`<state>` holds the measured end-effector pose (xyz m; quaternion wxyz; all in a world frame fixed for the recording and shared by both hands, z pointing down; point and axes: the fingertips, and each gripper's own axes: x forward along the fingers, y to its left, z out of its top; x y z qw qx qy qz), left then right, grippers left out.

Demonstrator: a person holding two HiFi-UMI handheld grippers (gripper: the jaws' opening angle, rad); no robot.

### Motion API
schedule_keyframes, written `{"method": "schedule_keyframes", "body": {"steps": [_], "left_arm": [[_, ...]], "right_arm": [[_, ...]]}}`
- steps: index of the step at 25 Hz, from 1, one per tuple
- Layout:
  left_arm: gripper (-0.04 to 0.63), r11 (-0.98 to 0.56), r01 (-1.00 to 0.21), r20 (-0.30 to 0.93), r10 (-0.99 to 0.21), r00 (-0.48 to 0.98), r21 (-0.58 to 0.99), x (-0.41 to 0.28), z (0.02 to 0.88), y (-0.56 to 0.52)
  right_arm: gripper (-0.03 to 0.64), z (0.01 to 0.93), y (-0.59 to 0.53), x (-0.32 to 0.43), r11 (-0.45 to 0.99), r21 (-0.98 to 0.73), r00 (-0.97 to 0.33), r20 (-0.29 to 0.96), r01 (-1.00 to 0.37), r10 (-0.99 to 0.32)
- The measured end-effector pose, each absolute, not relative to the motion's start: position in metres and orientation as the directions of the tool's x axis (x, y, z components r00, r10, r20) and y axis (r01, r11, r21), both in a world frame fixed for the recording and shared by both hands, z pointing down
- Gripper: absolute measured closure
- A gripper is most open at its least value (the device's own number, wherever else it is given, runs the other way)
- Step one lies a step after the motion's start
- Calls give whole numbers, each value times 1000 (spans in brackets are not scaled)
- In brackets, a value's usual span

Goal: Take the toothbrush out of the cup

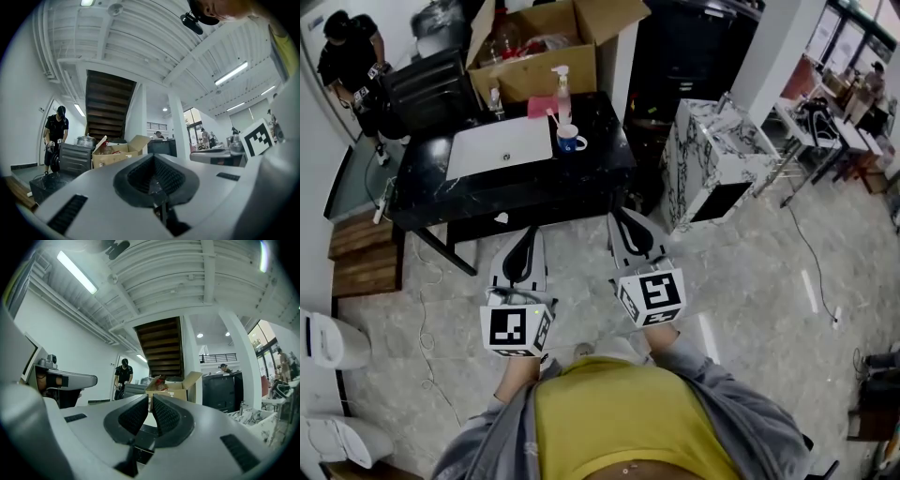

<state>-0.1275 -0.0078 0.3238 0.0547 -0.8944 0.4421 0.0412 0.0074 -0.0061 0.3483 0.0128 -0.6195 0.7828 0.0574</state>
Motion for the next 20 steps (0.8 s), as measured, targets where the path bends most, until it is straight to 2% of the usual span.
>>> {"method": "schedule_keyframes", "body": {"steps": [10,20], "left_arm": [[595,-622,-782,-106,-776,622,-42,-116,334,-60],[595,-624,-780,-125,-771,625,-46,-80,328,-168]], "right_arm": [[575,356,-63,9,238,71,-243,-77,-969,-967],[572,359,-179,27,284,77,-289,-75,-956,-954]]}}
